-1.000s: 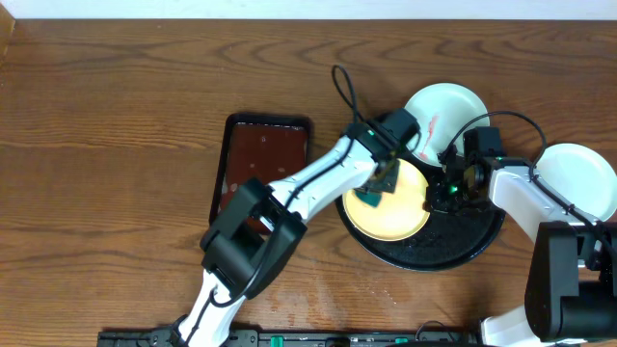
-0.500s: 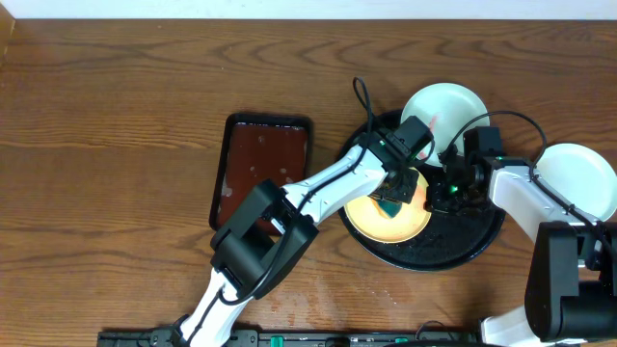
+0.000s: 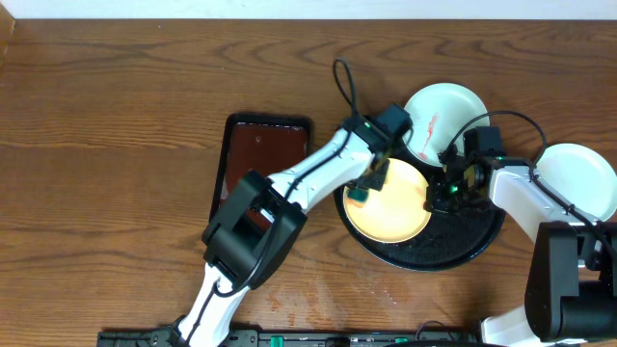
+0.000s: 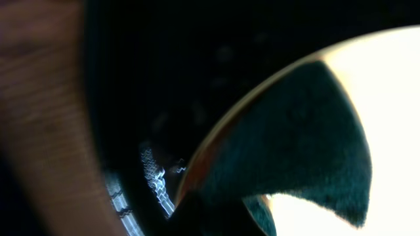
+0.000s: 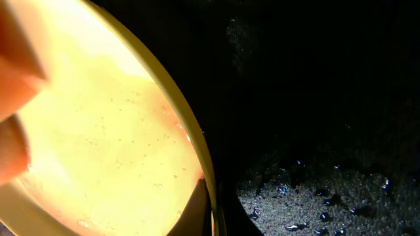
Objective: Clean dirty plates on tray and stack at the side
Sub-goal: 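Scrub the yellow plate with the sponge while right gripper holds its rim, then put the sponge back on the brown tray with the left gripper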
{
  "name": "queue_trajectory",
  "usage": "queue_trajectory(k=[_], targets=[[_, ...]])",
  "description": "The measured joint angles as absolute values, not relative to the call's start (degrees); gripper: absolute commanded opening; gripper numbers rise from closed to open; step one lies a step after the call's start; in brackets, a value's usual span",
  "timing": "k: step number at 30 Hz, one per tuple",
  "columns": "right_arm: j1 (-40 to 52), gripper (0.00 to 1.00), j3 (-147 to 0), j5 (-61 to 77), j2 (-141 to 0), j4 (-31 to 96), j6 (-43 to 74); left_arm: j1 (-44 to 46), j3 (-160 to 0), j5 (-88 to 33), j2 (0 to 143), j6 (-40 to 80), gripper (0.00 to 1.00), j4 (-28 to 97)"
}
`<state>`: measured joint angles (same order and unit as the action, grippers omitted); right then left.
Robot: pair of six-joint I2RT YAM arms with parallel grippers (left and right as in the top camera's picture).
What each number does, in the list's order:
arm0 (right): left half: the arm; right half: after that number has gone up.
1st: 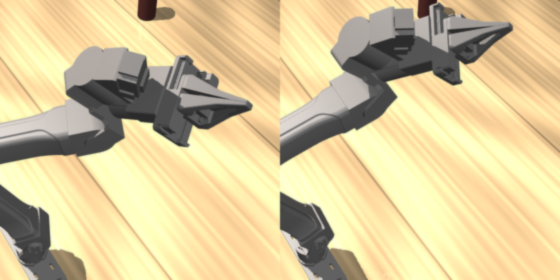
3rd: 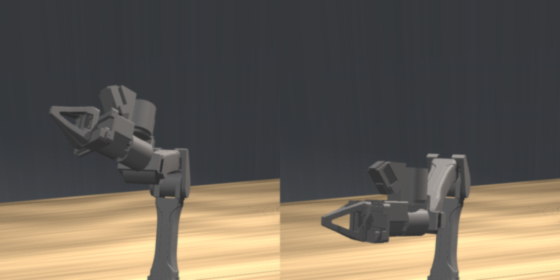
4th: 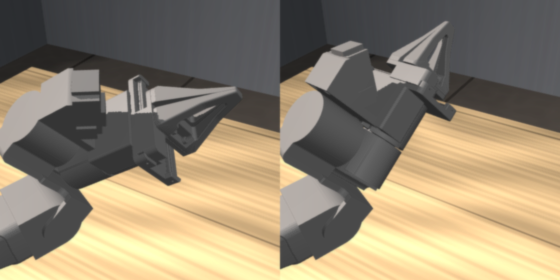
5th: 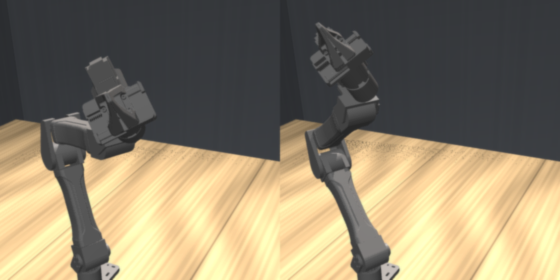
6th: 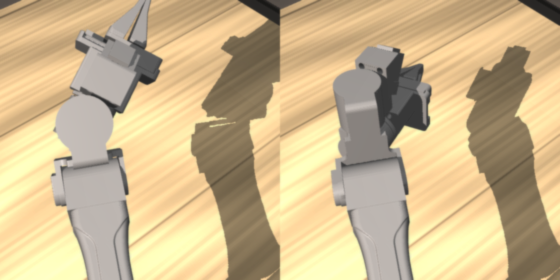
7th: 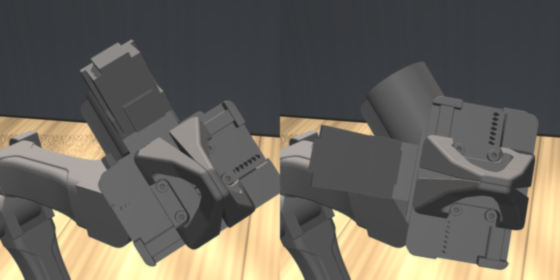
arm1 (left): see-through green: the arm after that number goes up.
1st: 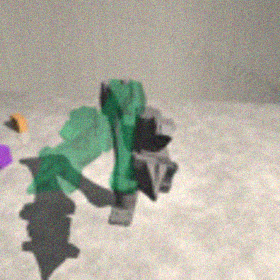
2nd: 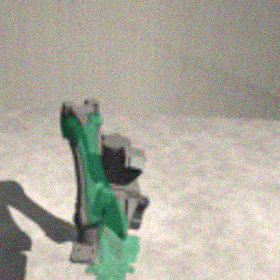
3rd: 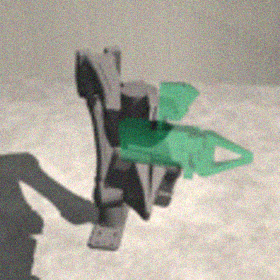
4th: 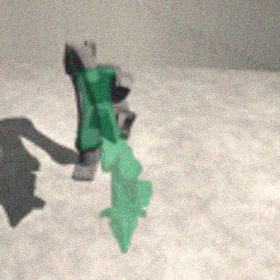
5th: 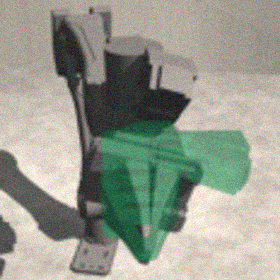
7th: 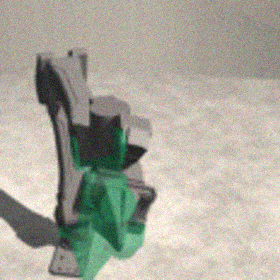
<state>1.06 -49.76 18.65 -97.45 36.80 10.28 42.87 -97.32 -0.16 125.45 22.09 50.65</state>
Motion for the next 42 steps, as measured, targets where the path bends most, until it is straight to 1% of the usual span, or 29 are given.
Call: queue_trajectory(k=[4,9,15,17,19,21,22,25,27,30,33,34,38,40,42], targets=[[1.08,0.01,-49.76,18.68,-97.45,36.77,10.28,43.2,-98.87,-0.14,125.58,22.48,0.07,54.5],[1.08,0.01,-49.76,18.68,-97.45,36.77,10.28,42.94,-100.2,-3.6,125.25,22.52,0.07,57.76],[1.06,0.02,-49.76,18.68,-97.45,36.71,10.26,39.77,-100.2,-4.08,119.22,22.48,0.07,66.3],[1.08,0.08,-49.76,18.68,-97.45,36.53,10.2,37.3,-100.2,-2.52,115.68,22.48,0.07,68.93],[1.08,0.1,-49.74,18.59,-97.54,35.66,9.65,34.54,-100.22,-0.12,112.68,22.48,0.07,70.74],[1.08,0.08,-49.74,18.65,-97.56,34.68,8.95,31.64,-100.2,1.74,111.15,22.48,0.08,71.07],[1.08,0.02,-49.74,18.55,-97.56,34.04,8.67,30.5,-100.14,2.22,110.98,22.48,0.08,70.72],[1.08,0.01,-49.76,18.41,-97.67,32.56,7.97,26.96,-97.12,3.51,110.89,22.48,0.08,67.11],[1.08,0.01,-49.76,18.63,-97.67,32.73,7.57,24.97,-93.23,3.57,110.91,22.46,0.1,64.29],[1.08,0.01,-49.76,18.37,-97.34,33.85,7.55,22.85,-88.44,3.05,111.33,22.44,0.17,62.76],[1.56,0.01,-49.32,15.55,-94.91,36.97,7.68,21.78,-86.83,2.66,111.63,22.2,0.17,62.76],[1.91,0.01,-49.08,14.52,-93.8,37.54,7.86,21.67,-86.83,2.52,111.63,22.17,0.22,62.67],[5.61,0.01,-48.66,7.16,-83.2,39.53,8.56,21.63,-86.83,1.98,110.48,22.02,0.31,62.54],[7.66,0.01,-48.69,2.9,-78.22,39.7,9.13,21.63,-86.83,1.85,108.51,22.0,0.38,62.59],[10.09,0.01,-48.69,-2.33,-74.0,39.88,10.15,21.63,-86.83,1.8,105.01,21.87,0.41,62.67]])
